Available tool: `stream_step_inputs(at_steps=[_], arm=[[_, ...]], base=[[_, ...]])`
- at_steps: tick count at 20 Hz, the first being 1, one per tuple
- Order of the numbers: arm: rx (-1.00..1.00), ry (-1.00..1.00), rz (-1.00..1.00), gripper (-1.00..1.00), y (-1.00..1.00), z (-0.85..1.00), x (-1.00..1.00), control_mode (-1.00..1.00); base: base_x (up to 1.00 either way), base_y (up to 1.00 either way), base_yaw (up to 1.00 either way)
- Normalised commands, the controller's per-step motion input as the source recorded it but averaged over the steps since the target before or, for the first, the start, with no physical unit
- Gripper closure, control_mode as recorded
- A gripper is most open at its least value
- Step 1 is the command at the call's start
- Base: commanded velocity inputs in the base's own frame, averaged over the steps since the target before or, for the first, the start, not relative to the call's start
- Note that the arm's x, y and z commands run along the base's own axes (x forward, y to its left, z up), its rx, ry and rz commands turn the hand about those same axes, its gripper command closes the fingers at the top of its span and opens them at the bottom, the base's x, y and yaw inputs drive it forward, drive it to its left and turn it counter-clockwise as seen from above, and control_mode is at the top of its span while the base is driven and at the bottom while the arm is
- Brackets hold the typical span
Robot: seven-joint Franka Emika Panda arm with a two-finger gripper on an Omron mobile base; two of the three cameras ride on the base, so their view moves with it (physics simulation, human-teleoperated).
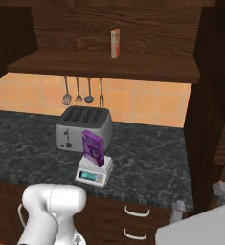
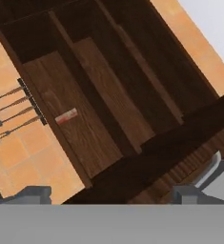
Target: Pick the cereal and place it on the digital scale for weighing, and close the cabinet.
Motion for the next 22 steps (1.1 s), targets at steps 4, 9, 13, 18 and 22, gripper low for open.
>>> stream_step_inputs(at_steps=[4, 9, 13, 18, 22], arm=[[0.0, 0.0, 0.01, -1.0, -0.49, -0.37, 0.92, -1.0], [0.0, 0.0, 0.03, -1.0, -0.63, -0.29, 0.98, -1.0], [0.0, -0.01, 0.0, -1.0, -0.28, -0.08, 0.99, -1.0], [0.0, -0.01, 0.0, -1.0, -0.23, -0.34, 0.89, -1.0], [0.0, -0.18, 0.06, -1.0, -0.05, 0.15, 0.59, -1.0]], base=[[0.0, 0.0, 0.0], [0.0, 0.0, 0.0], [0.0, 0.0, 0.0], [0.0, 0.0, 0.0], [0.0, 0.0, 0.0]])
